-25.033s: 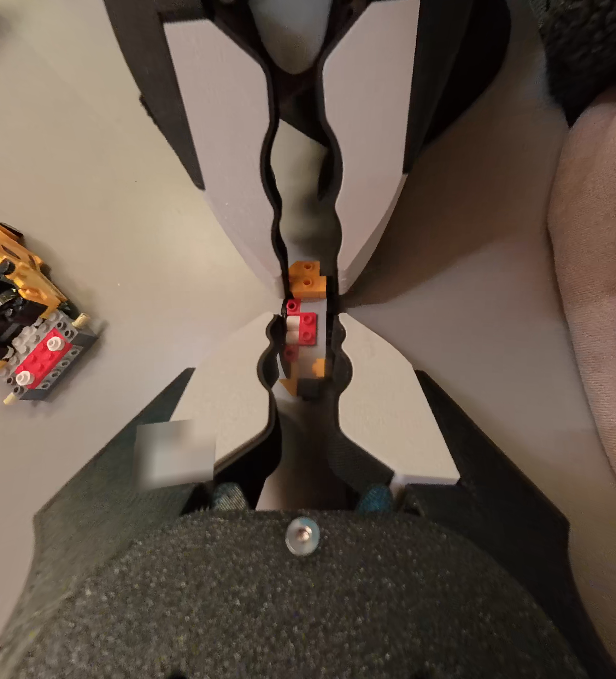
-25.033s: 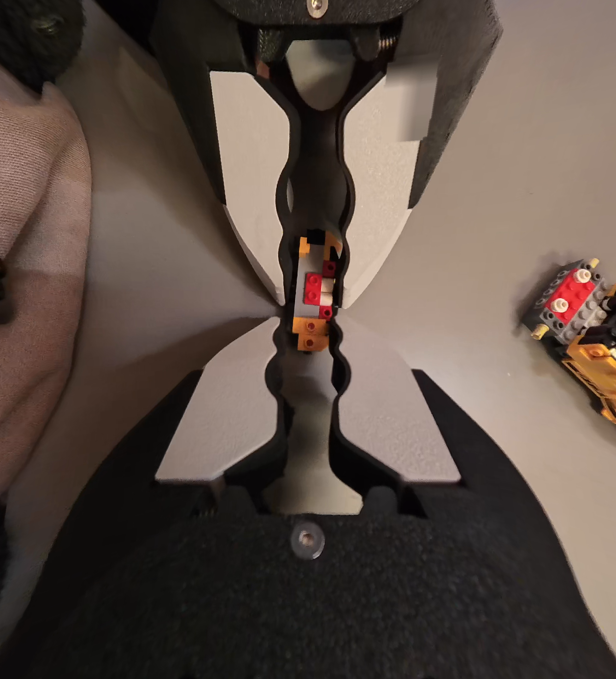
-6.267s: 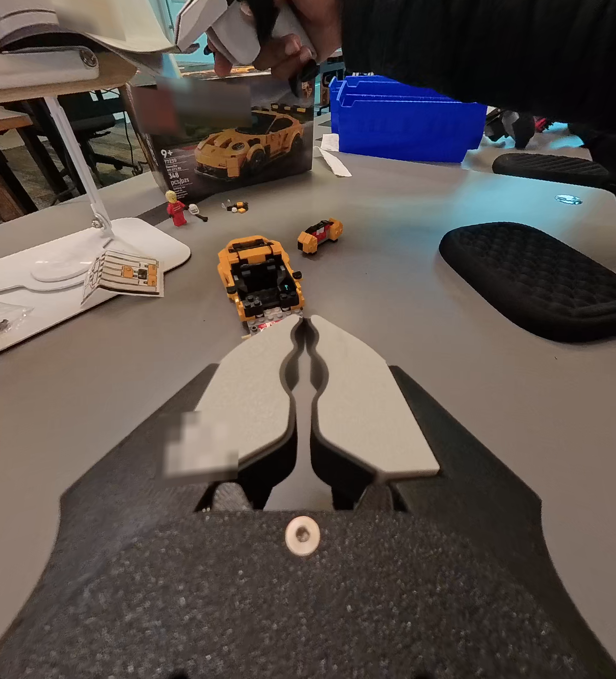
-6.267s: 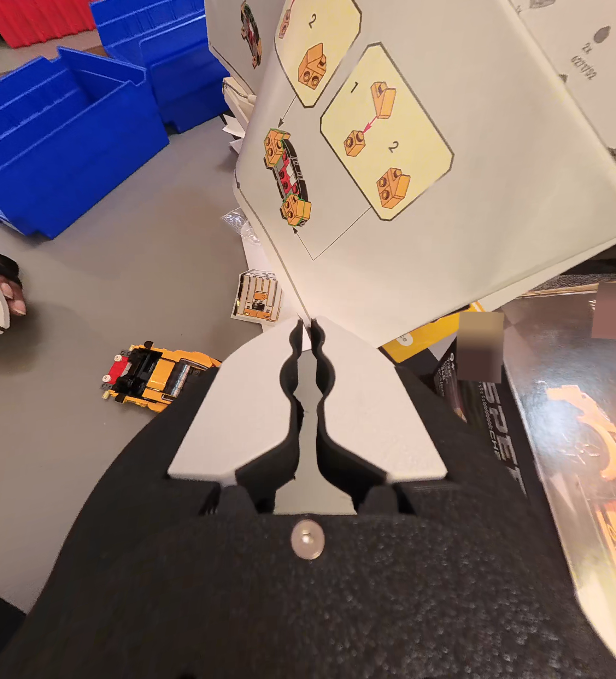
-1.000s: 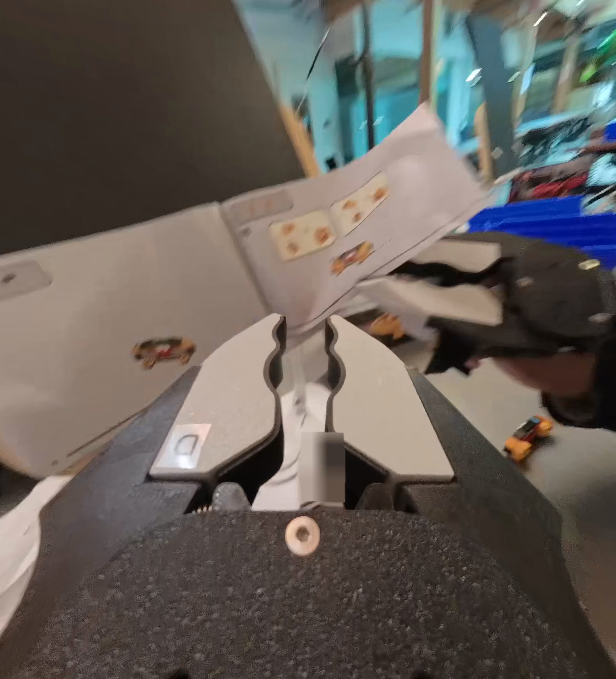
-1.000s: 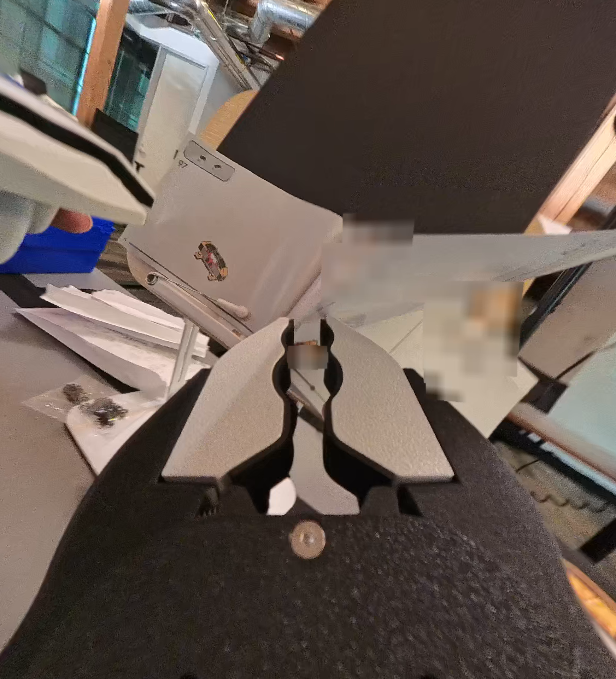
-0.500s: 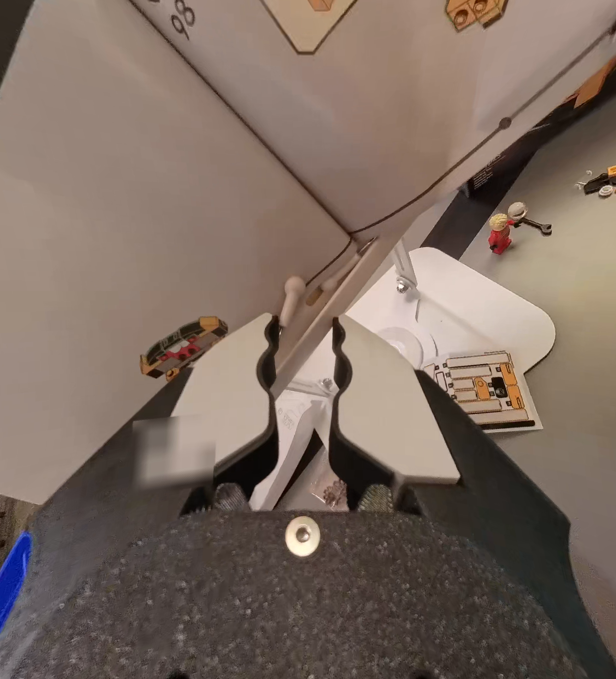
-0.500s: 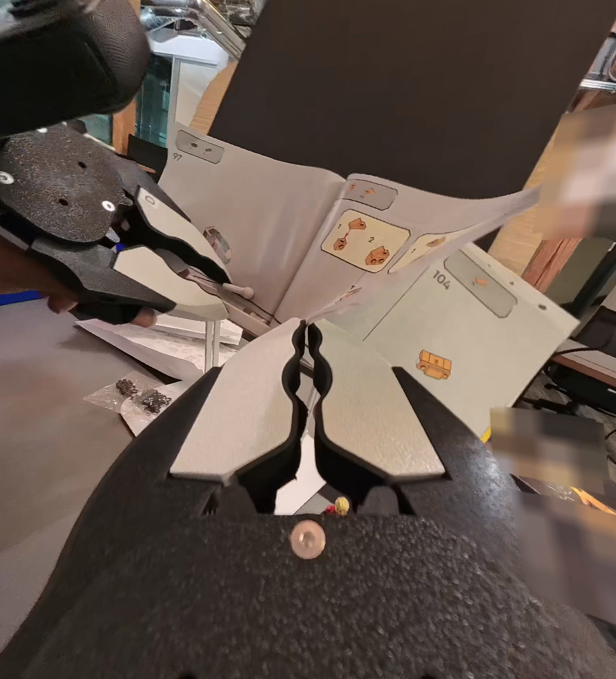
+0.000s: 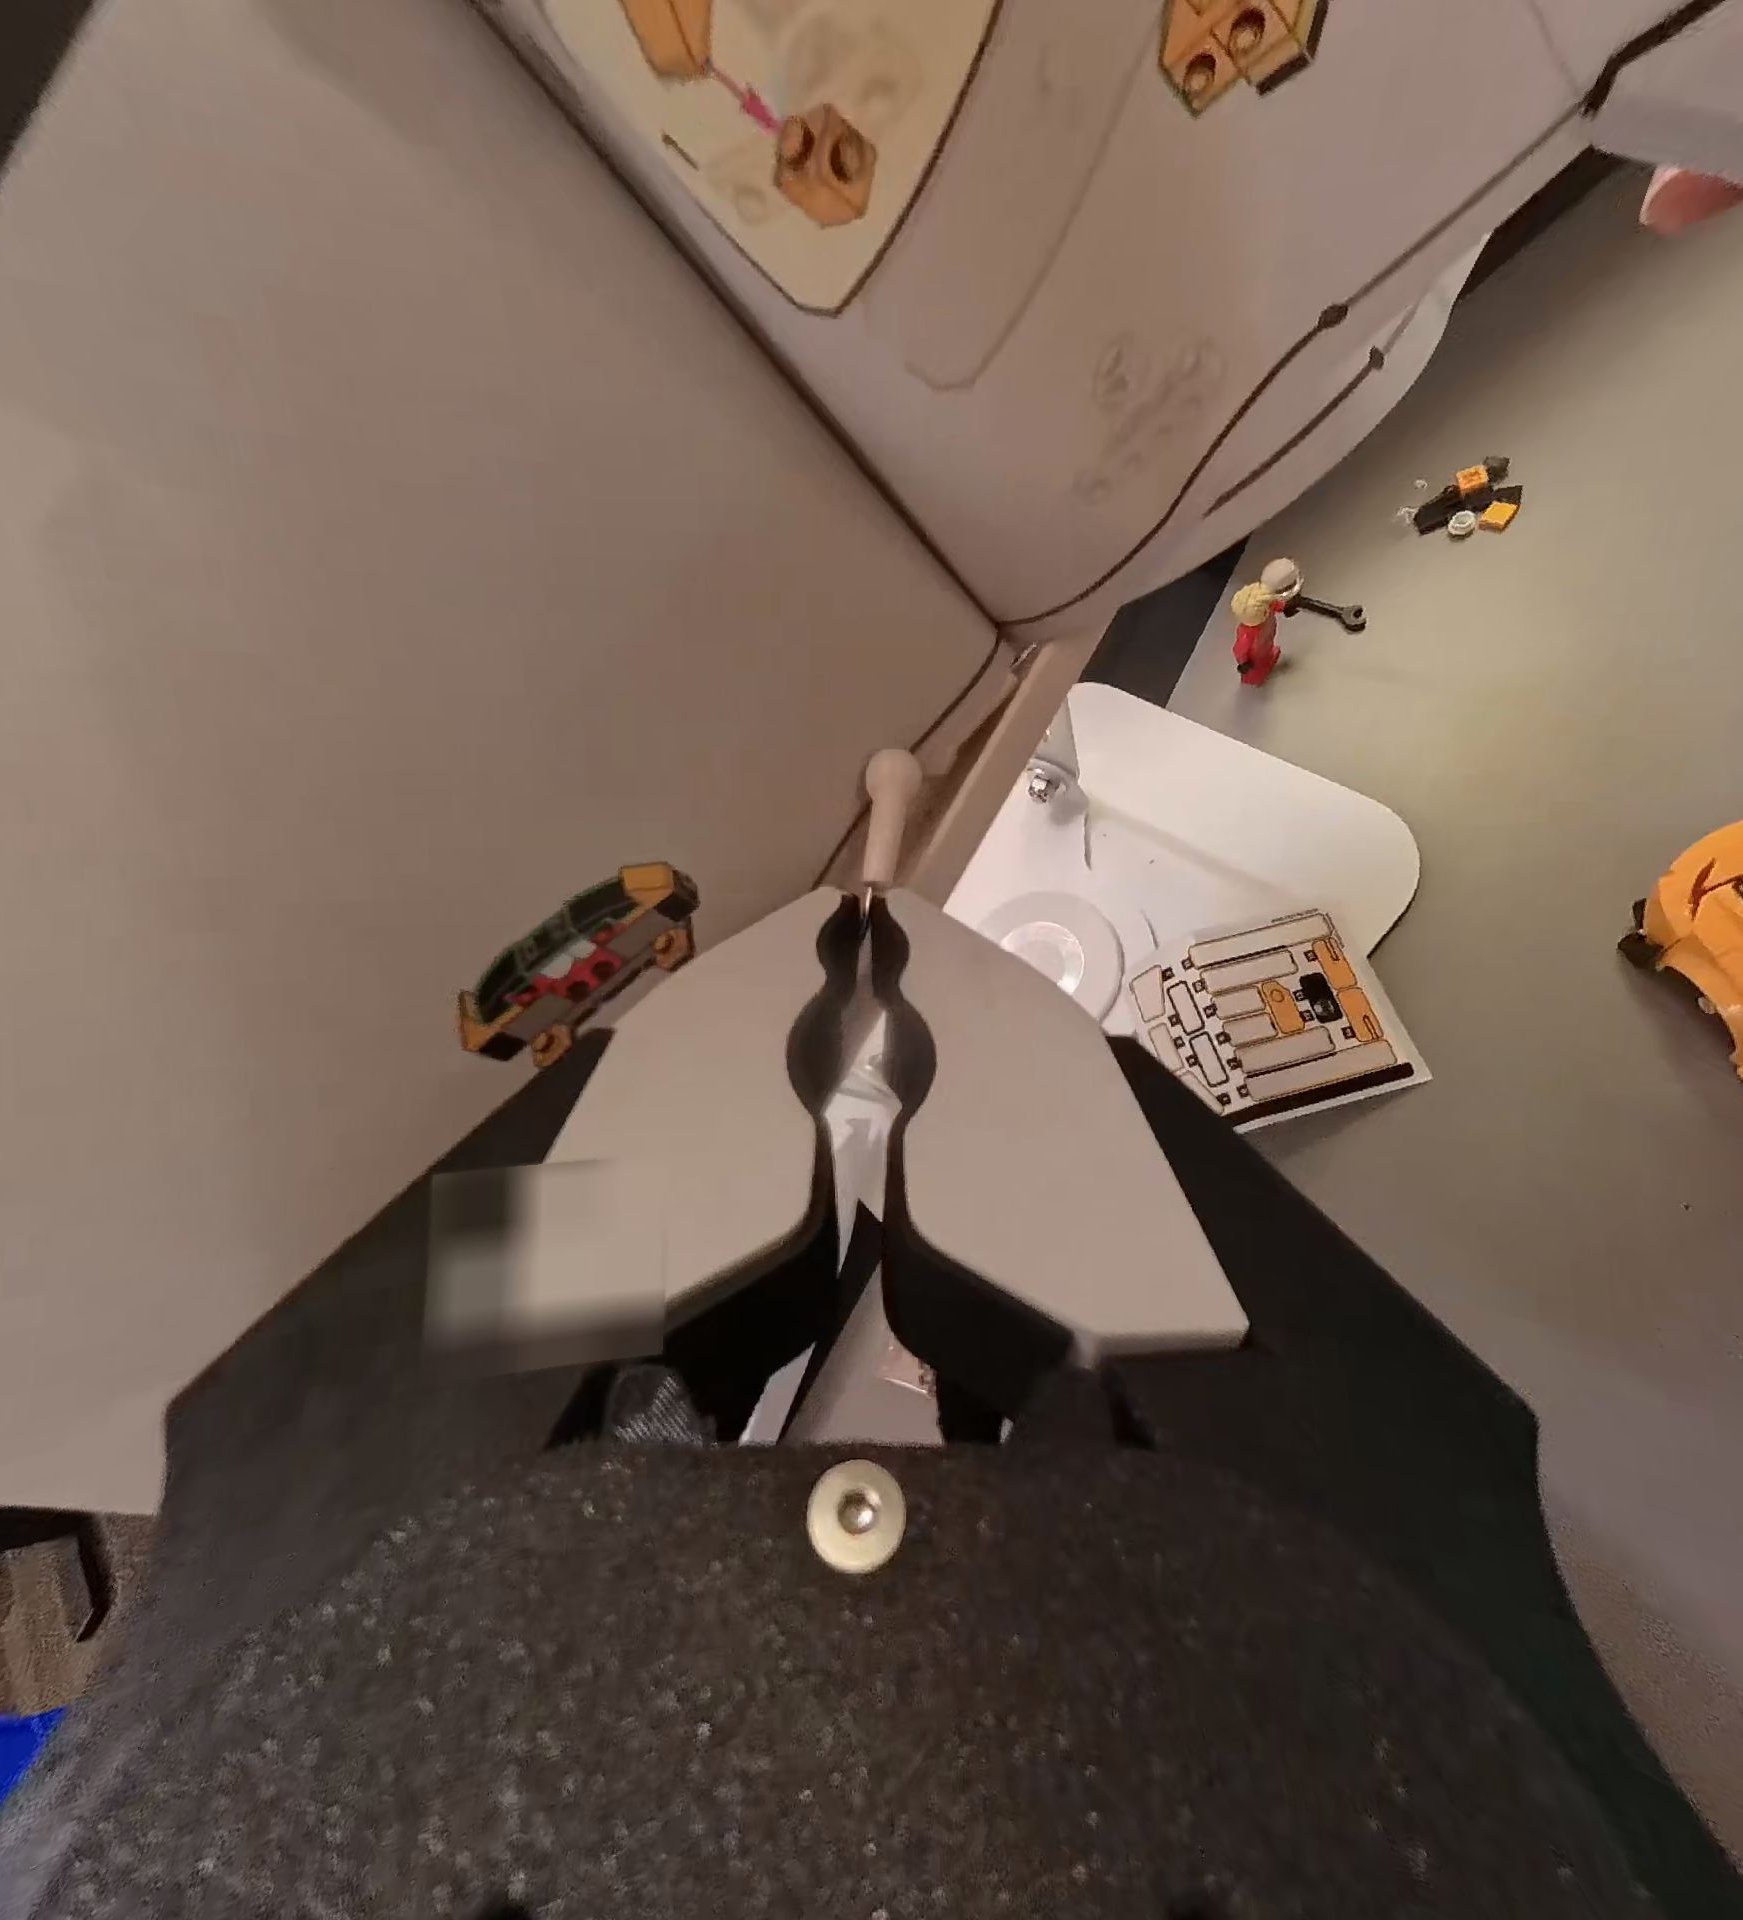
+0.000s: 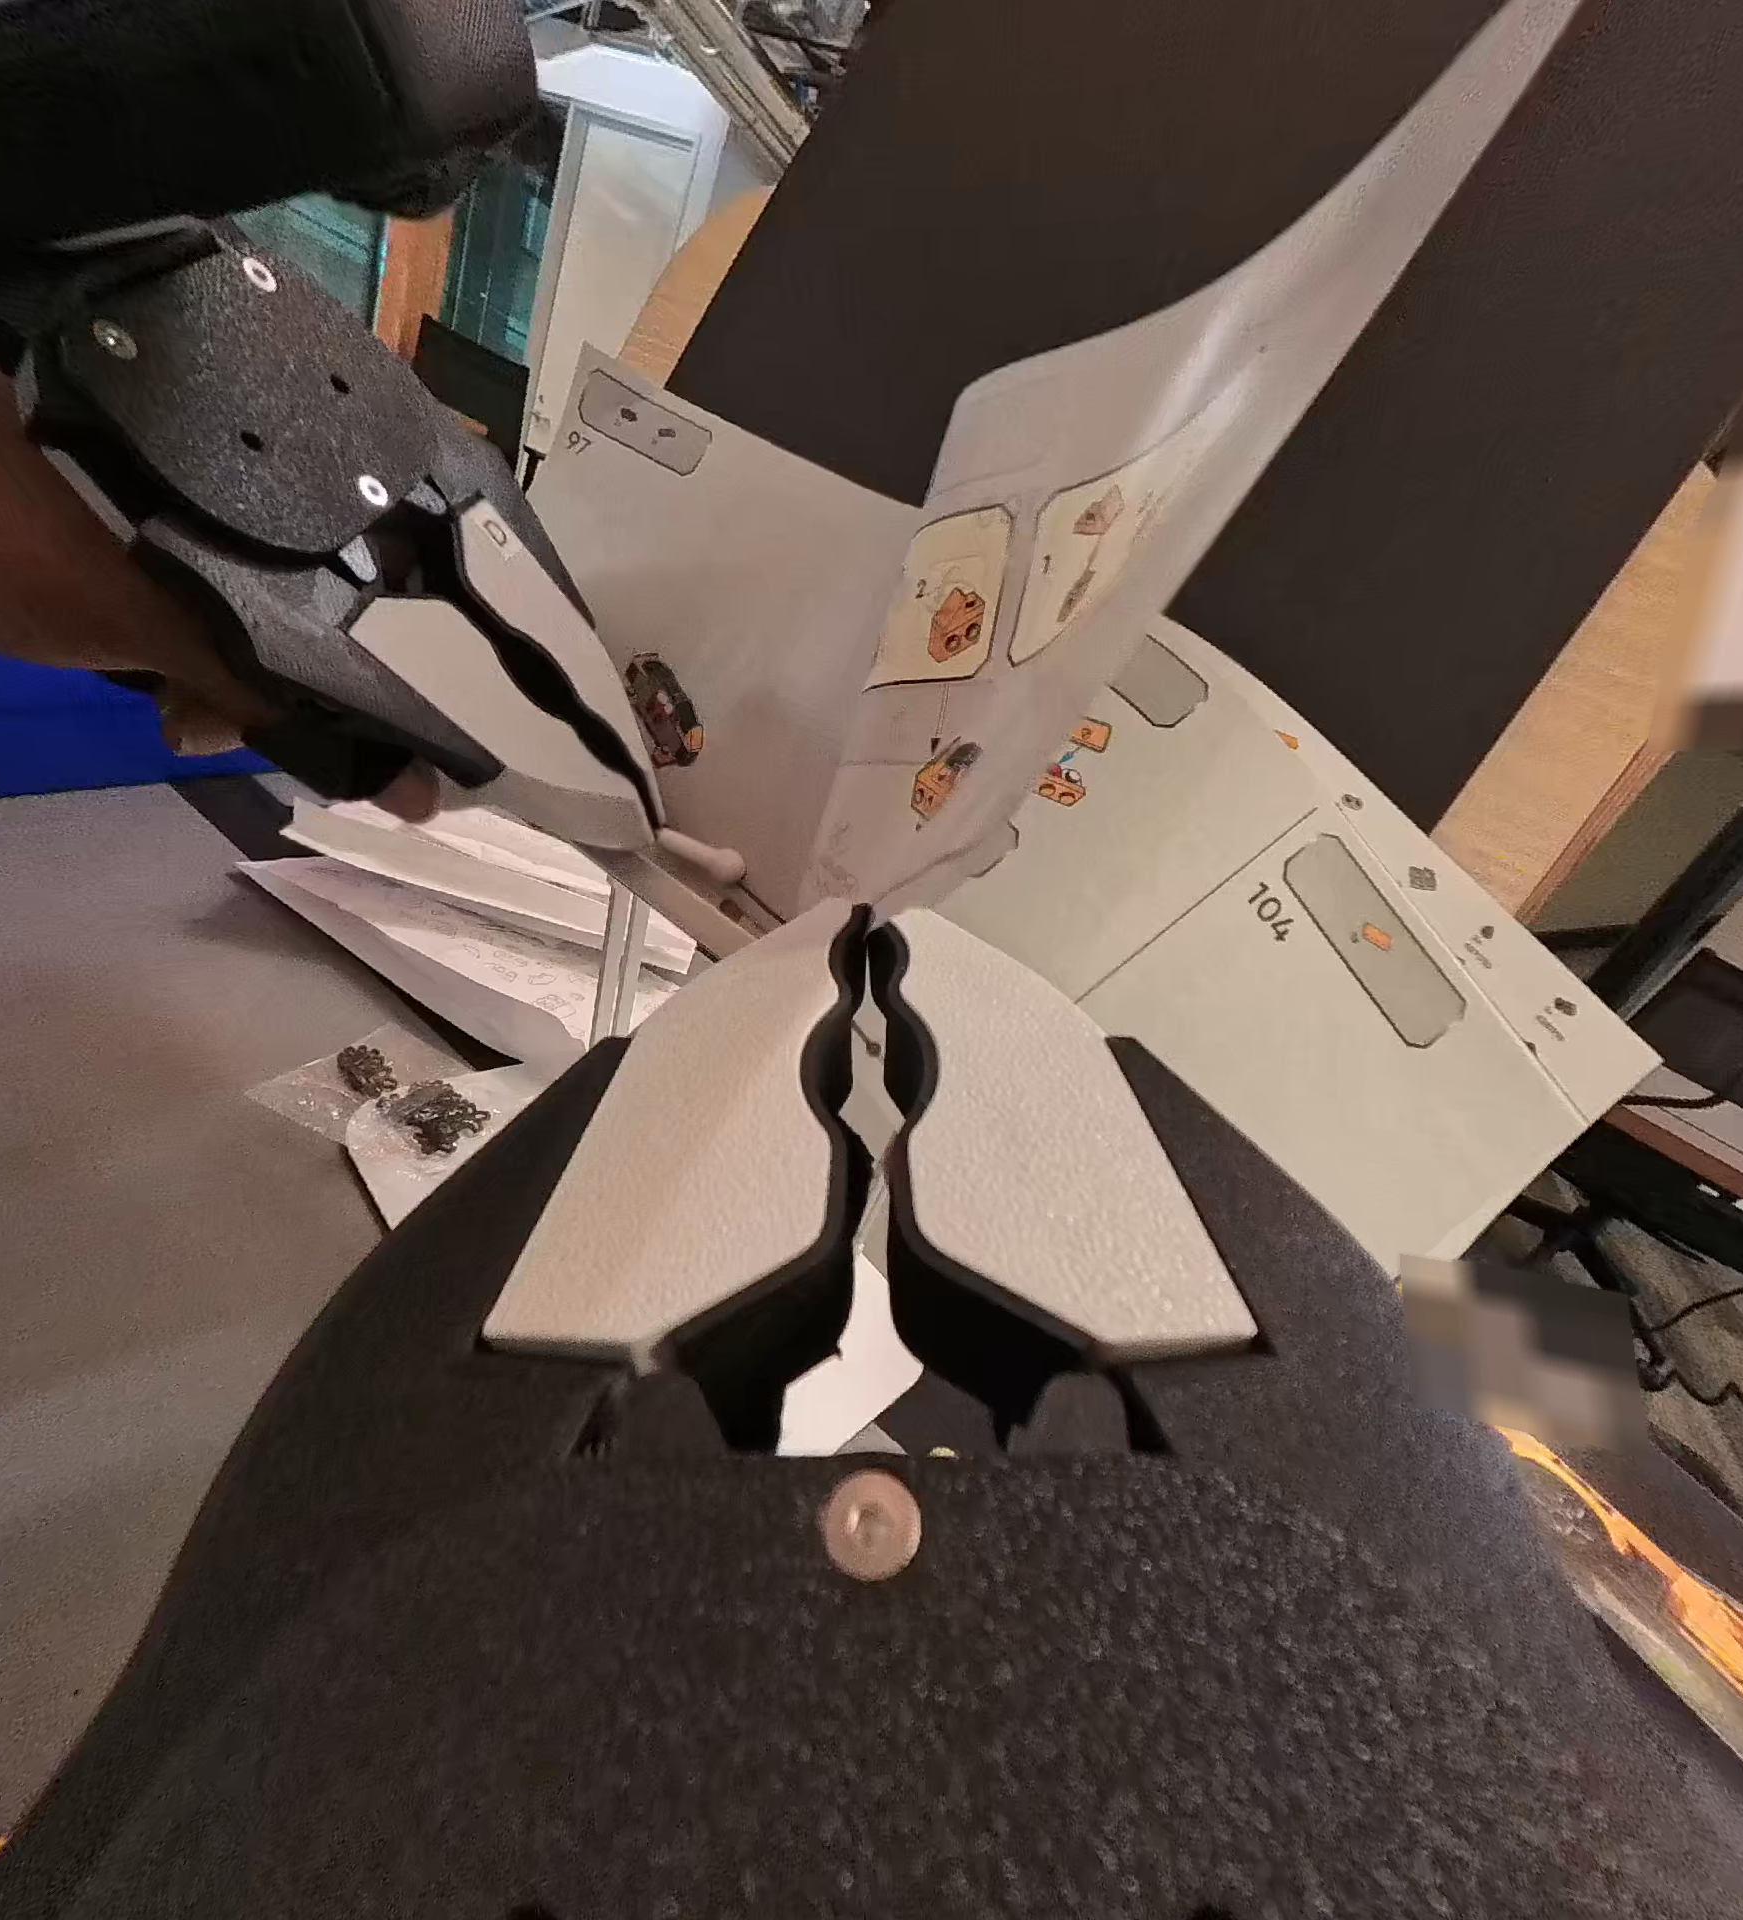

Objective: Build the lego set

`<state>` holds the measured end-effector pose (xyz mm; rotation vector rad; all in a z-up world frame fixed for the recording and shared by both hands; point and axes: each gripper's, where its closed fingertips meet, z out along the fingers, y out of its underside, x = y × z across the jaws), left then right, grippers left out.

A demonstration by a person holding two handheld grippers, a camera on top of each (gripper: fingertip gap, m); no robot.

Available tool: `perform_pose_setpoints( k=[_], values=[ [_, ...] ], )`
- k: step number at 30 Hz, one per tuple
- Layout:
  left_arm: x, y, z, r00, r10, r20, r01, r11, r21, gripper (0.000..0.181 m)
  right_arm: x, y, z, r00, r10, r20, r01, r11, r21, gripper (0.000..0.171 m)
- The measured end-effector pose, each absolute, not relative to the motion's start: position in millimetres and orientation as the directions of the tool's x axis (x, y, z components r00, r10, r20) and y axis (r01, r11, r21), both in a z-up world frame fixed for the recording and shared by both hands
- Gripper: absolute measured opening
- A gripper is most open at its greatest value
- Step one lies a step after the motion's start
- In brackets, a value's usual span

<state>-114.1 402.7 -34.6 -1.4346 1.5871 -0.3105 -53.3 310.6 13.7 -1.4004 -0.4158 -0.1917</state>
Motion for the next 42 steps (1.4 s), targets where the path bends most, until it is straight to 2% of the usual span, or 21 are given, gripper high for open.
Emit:
perform_pose_setpoints(
  k=[3, 5, 7, 9, 12, 15, 19, 27, 33, 36, 40, 42],
  values=[
    [-117, 406, -23, 0.175, -0.871, -0.458, -0.607, 0.271, -0.747, 0.002, -55, 312, 14, 0.907, 0.125, 0.403, 0.382, 0.157, -0.91, 0.0],
    [-122, 410, -11, 0.26, -0.865, -0.429, -0.541, 0.238, -0.807, 0.002, -61, 314, 16, 0.892, 0.135, 0.431, 0.411, 0.153, -0.899, 0.0],
    [-133, 416, 5, 0.389, -0.875, -0.288, -0.378, 0.134, -0.916, 0.001, -75, 318, 18, 0.858, 0.157, 0.488, 0.468, 0.152, -0.871, 0.0],
    [-154, 428, 18, 0.492, -0.869, -0.051, -0.132, -0.017, -0.991, 0.001, -97, 325, 17, 0.801, 0.185, 0.57, 0.55, 0.15, -0.822, 0.0],
    [-186, 447, 17, 0.48, -0.822, 0.307, 0.198, -0.239, -0.951, 0.002, -128, 345, 9, 0.698, 0.217, 0.682, 0.675, 0.119, -0.728, 0.0],
    [-206, 459, 1, 0.395, -0.765, 0.508, 0.359, -0.38, -0.852, 0.003, -147, 367, 1, 0.621, 0.21, 0.755, 0.757, 0.091, -0.648, 0.0],
    [-217, 464, -15, 0.358, -0.732, 0.579, 0.405, -0.437, -0.803, 0.003, -150, 392, -7, 0.529, 0.151, 0.835, 0.84, 0.042, -0.54, 0.0],
    [-217, 464, -15, 0.353, -0.728, 0.588, 0.42, -0.439, -0.795, 0.003, -152, 406, -15, 0.457, 0.137, 0.879, 0.886, 0.016, -0.464, 0.002],
    [-221, 466, -30, 0.32, -0.672, 0.668, 0.492, -0.485, -0.723, 0.004, -176, 404, -37, 0.383, 0.261, 0.886, 0.908, 0.072, -0.414, 0.025],
    [-223, 466, -37, 0.307, -0.665, 0.681, 0.497, -0.498, -0.711, 0.004, -188, 387, -39, 0.423, 0.363, 0.83, 0.864, 0.116, -0.491, 0.036],
    [-223, 465, -37, 0.294, -0.669, 0.682, 0.502, -0.499, -0.706, 0.004, -162, 354, 13, 0.636, 0.354, 0.686, 0.689, 0.141, -0.711, 0.024],
    [-222, 466, -36, 0.293, -0.671, 0.681, 0.504, -0.497, -0.707, 0.004, -123, 352, 28, 0.651, 0.289, 0.702, 0.716, 0.073, -0.694, 0.017]
  ],
)
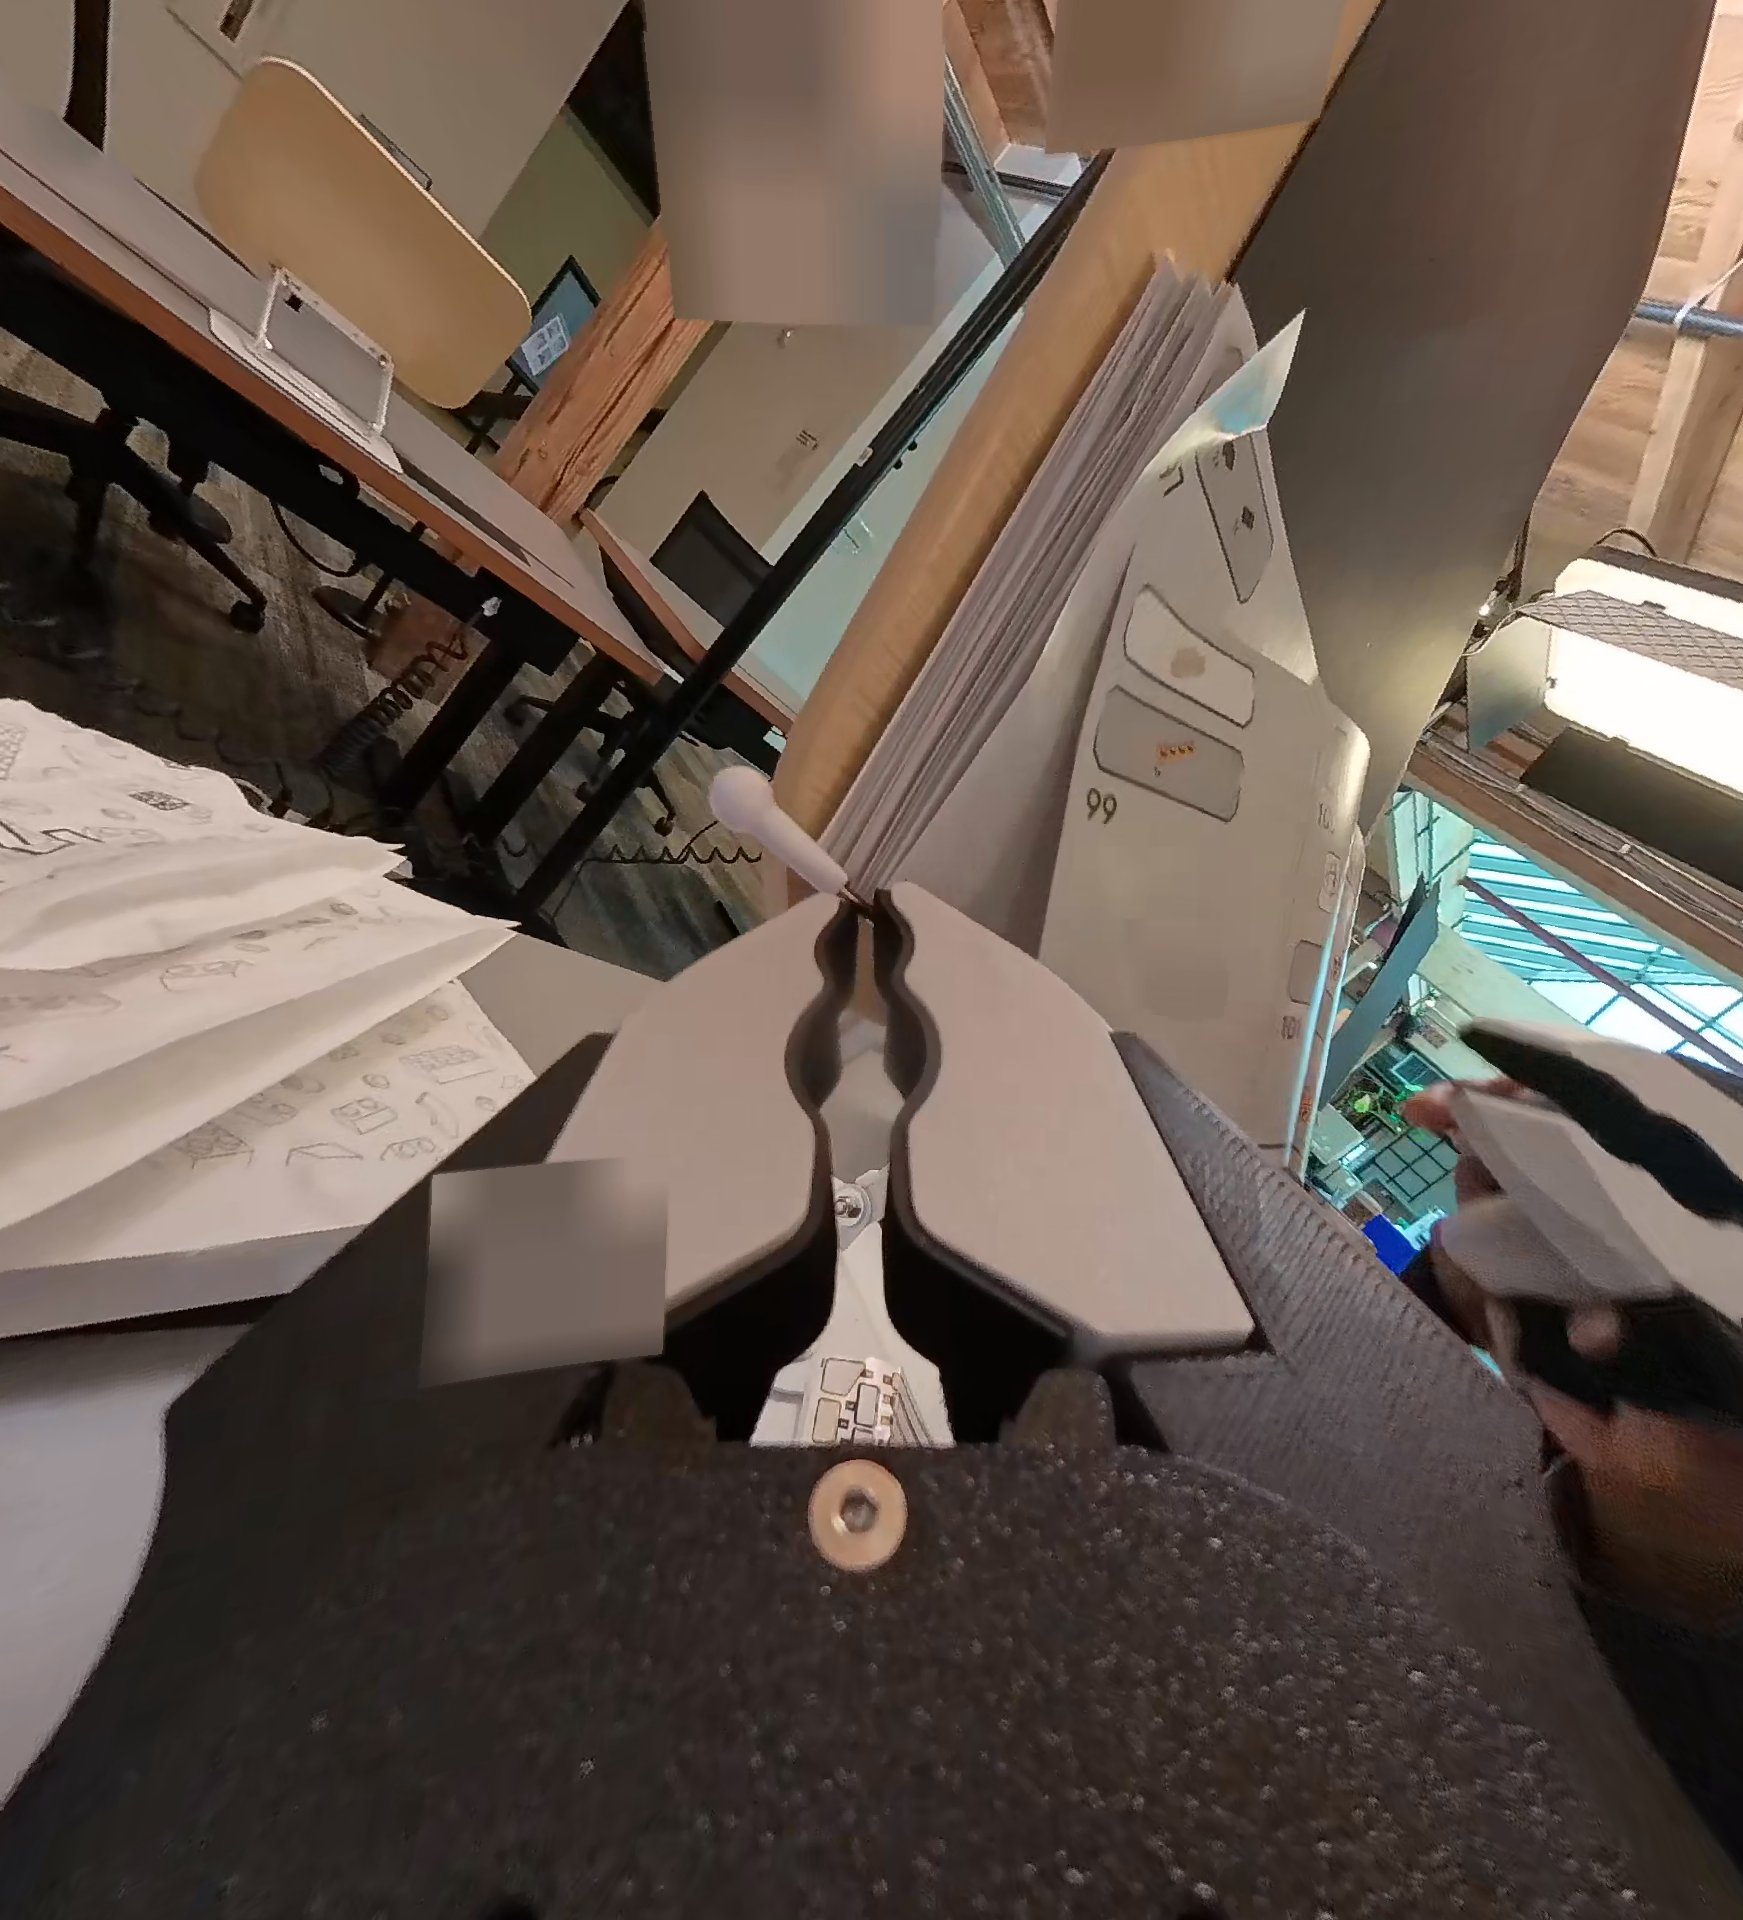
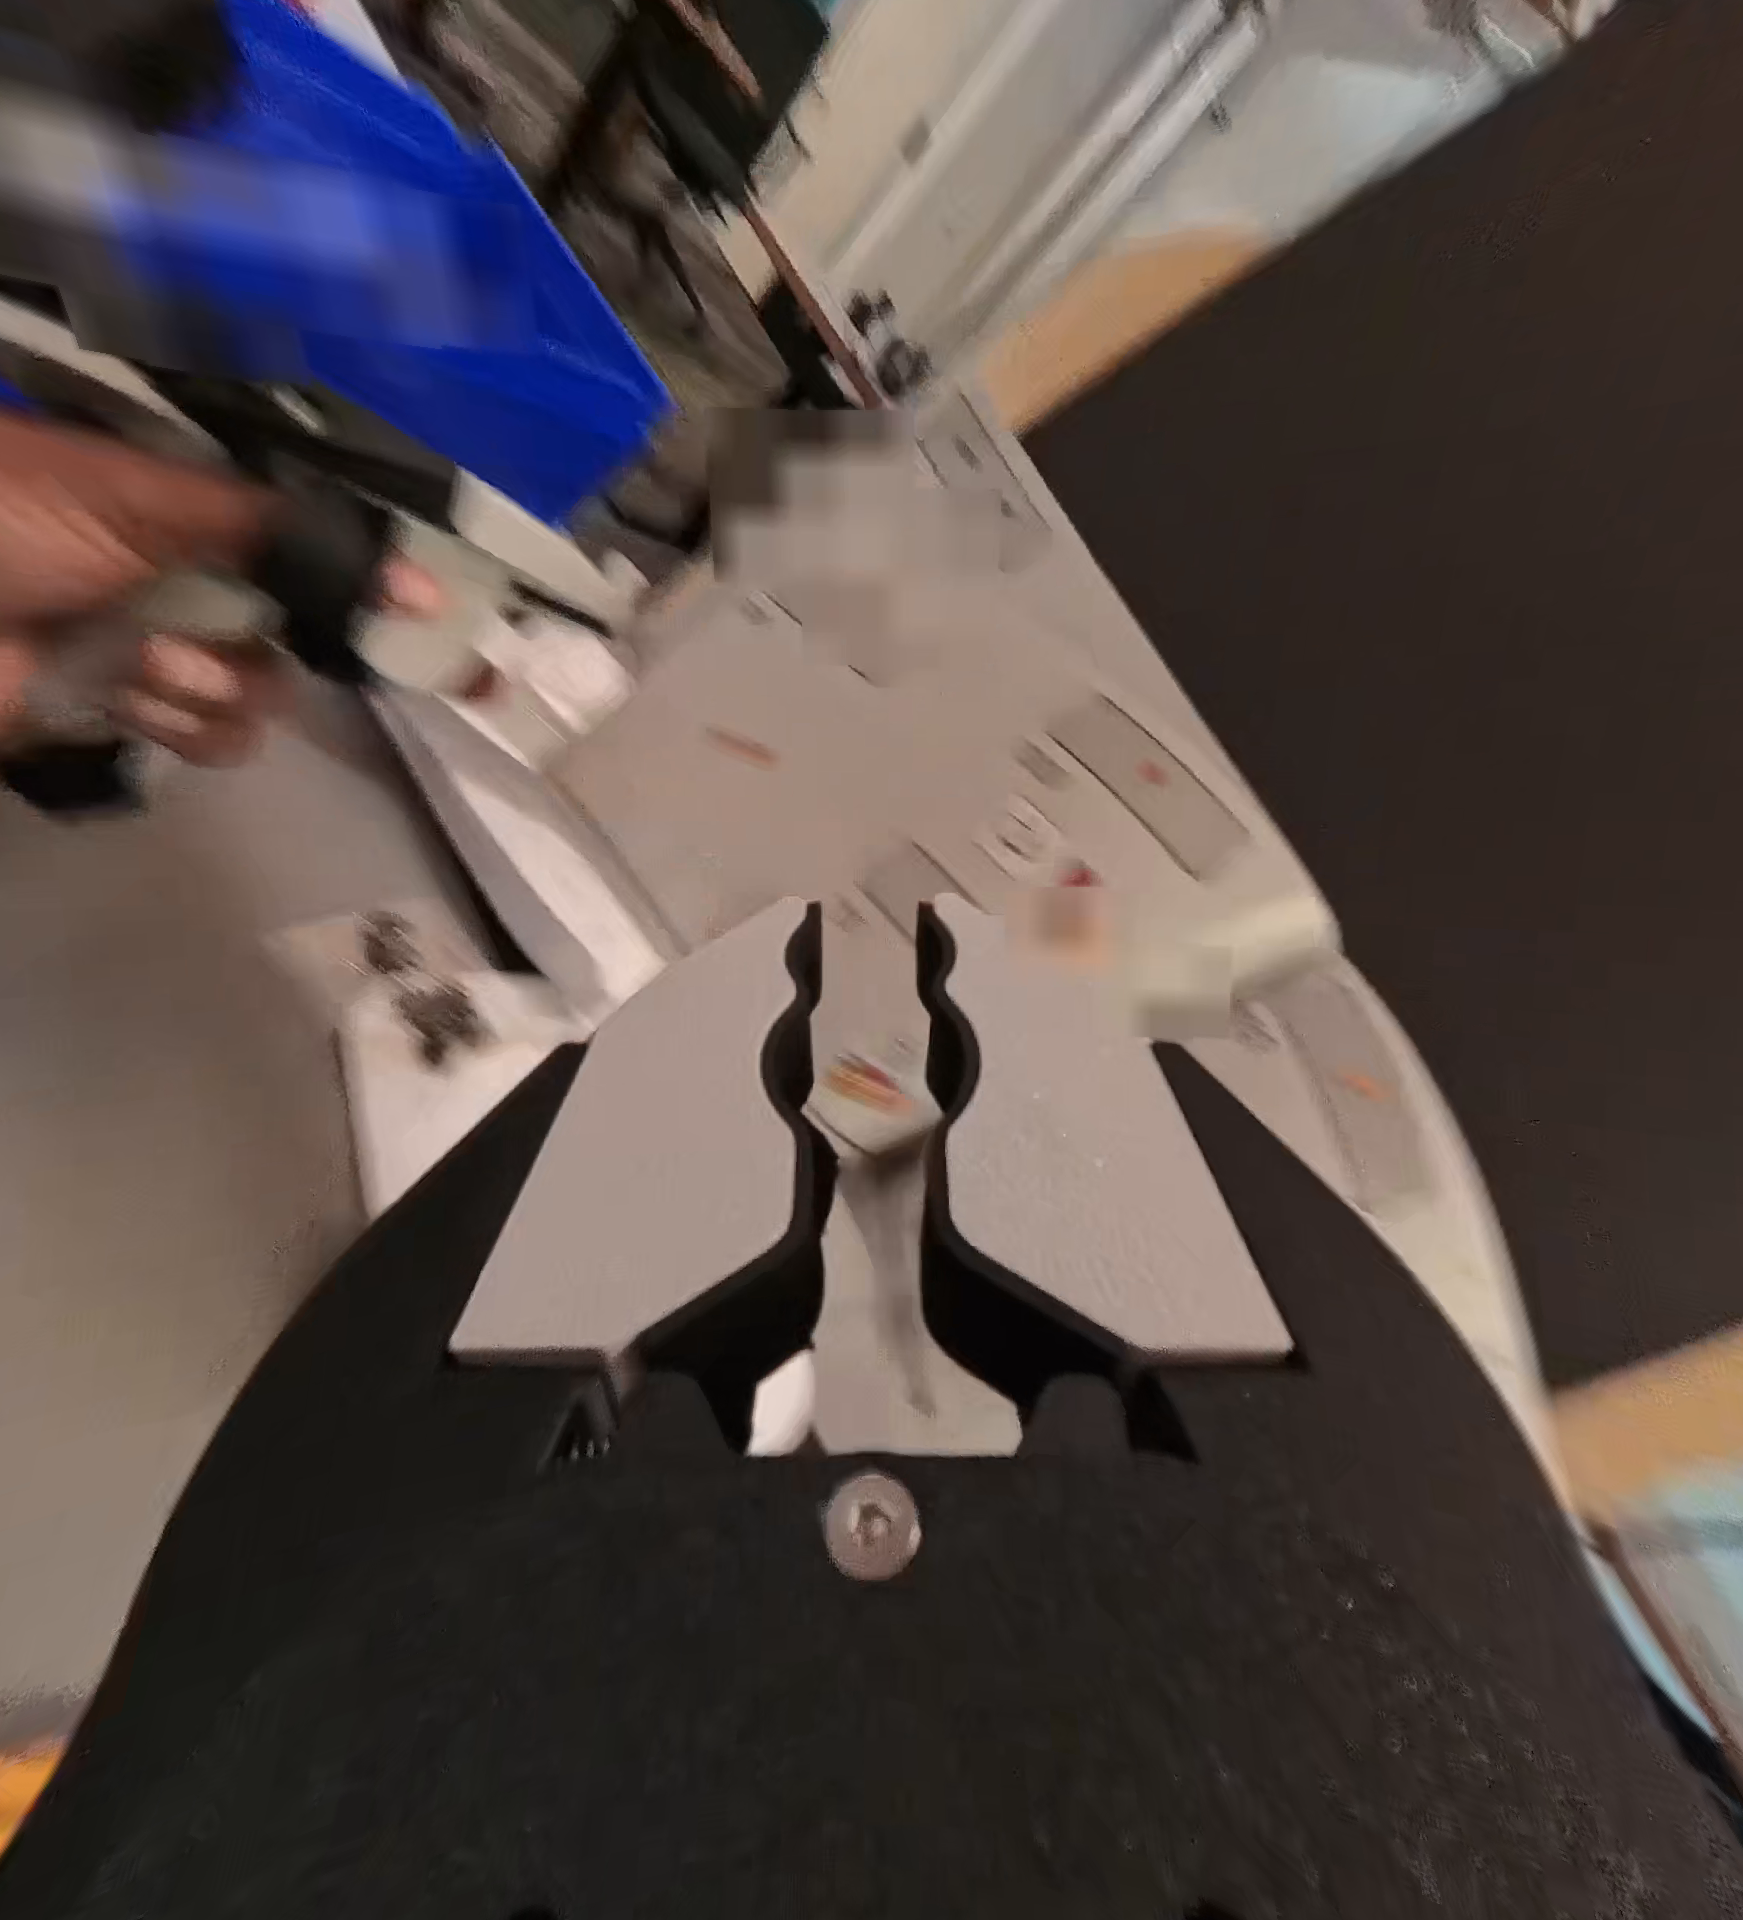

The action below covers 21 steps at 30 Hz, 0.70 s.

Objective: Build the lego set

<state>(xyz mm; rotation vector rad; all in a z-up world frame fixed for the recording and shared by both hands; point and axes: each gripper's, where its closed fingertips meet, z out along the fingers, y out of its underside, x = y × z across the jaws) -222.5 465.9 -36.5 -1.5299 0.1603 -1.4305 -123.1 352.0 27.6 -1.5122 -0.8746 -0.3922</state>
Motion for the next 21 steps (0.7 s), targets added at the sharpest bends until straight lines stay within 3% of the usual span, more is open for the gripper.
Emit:
perform_pose_setpoints(
  k=[8, 15, 18, 21],
  values=[
    [-223, 465, -46, 0.291, -0.651, 0.701, 0.526, -0.503, -0.685, 0.004, -63, 406, 9, 0.216, 0.215, 0.952, 0.969, -0.168, -0.181, 0.012],
    [-227, 458, -47, 0.174, -0.616, 0.769, 0.66, -0.506, -0.555, 0.003, -87, 419, -1, 0.05, 0.171, 0.984, 0.978, -0.209, -0.014, 0.014],
    [-229, 454, -42, 0.163, -0.616, 0.77, 0.71, -0.469, -0.525, 0.003, -88, 422, -4, 0.082, 0.163, 0.983, 0.975, -0.219, -0.045, 0.009],
    [-229, 450, -33, 0.207, -0.647, 0.734, 0.714, -0.413, -0.565, 0.002, -87, 422, -4, 0.115, 0.157, 0.981, 0.976, -0.204, -0.082, 0.01]
  ],
)
